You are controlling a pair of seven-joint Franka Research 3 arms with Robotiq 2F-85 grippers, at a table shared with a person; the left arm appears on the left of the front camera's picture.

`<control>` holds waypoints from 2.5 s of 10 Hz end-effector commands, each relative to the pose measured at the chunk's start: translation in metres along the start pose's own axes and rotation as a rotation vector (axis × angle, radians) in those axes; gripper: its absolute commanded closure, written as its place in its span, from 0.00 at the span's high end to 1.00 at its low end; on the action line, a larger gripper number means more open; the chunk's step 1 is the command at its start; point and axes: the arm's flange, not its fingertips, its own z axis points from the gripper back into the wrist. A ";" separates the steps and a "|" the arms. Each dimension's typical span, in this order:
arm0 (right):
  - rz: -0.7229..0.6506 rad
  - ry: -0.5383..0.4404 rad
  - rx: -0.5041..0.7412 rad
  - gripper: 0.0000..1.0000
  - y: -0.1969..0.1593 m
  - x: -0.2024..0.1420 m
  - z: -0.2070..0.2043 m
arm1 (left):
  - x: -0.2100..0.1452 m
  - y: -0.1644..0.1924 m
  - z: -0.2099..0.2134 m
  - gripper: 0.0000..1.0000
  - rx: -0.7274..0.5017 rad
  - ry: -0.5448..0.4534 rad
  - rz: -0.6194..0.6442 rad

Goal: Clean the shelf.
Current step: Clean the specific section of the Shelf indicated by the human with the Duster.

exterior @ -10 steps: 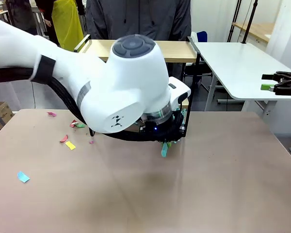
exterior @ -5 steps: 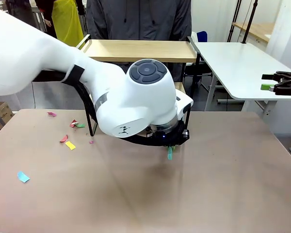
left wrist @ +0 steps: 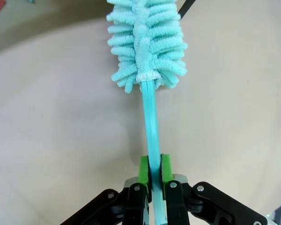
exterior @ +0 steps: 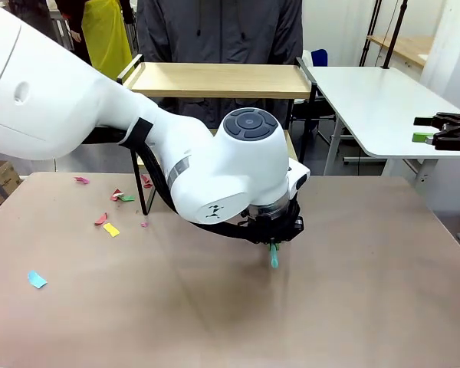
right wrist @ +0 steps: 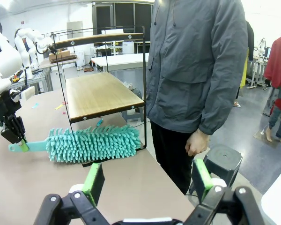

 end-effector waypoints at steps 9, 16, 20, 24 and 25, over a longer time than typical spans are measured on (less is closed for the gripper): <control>0.006 -0.003 0.002 1.00 0.000 0.003 -0.002 | 0.024 0.087 0.006 0.13 0.118 0.083 0.124; 0.006 -0.003 0.002 1.00 0.000 0.003 -0.002 | 0.023 0.203 0.041 0.13 0.450 0.110 0.218; 0.006 -0.003 0.002 1.00 0.000 0.003 -0.002 | 0.026 0.210 0.048 0.13 0.460 0.100 0.199; 0.006 -0.003 0.002 1.00 0.000 0.003 -0.002 | 0.022 0.198 0.083 0.13 0.280 0.005 0.157; 0.006 -0.003 0.002 1.00 0.000 0.003 -0.002 | 0.022 0.201 0.093 0.13 0.235 -0.014 0.140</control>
